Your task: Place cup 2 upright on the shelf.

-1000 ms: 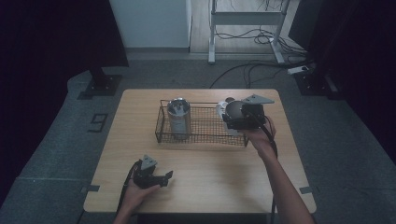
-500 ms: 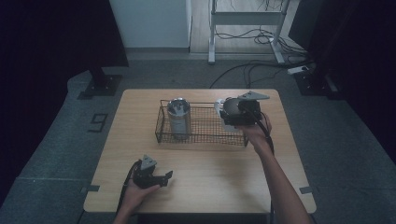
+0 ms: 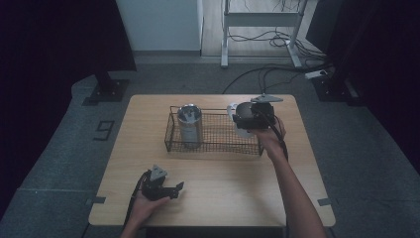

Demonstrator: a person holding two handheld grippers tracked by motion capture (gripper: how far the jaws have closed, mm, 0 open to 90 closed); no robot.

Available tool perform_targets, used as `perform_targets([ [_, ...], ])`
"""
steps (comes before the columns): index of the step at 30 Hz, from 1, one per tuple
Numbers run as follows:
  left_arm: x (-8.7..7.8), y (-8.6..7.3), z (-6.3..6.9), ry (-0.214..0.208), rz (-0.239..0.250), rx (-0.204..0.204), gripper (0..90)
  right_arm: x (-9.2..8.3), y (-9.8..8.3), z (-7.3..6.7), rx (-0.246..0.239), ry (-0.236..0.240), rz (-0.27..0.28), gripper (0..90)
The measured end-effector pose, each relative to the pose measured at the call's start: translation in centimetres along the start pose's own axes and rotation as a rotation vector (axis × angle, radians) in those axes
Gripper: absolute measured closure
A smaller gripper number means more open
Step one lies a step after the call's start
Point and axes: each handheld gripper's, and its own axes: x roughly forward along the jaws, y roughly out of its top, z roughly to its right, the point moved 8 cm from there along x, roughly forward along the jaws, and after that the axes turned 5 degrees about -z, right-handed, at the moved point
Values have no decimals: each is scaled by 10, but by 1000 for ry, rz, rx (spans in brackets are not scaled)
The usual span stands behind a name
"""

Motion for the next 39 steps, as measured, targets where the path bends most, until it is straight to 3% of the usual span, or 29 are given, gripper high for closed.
perform_targets([
  [11,1,-1,0,0,-4,4,145,14,1,5,17,-4,-10,57],
  [18,3,-2,1,7,-14,15,145,27,0,3,1,-11,-27,57],
  [39,5,-4,0,8,-22,14,145,55,-21,20,51,-25,-75,57],
])
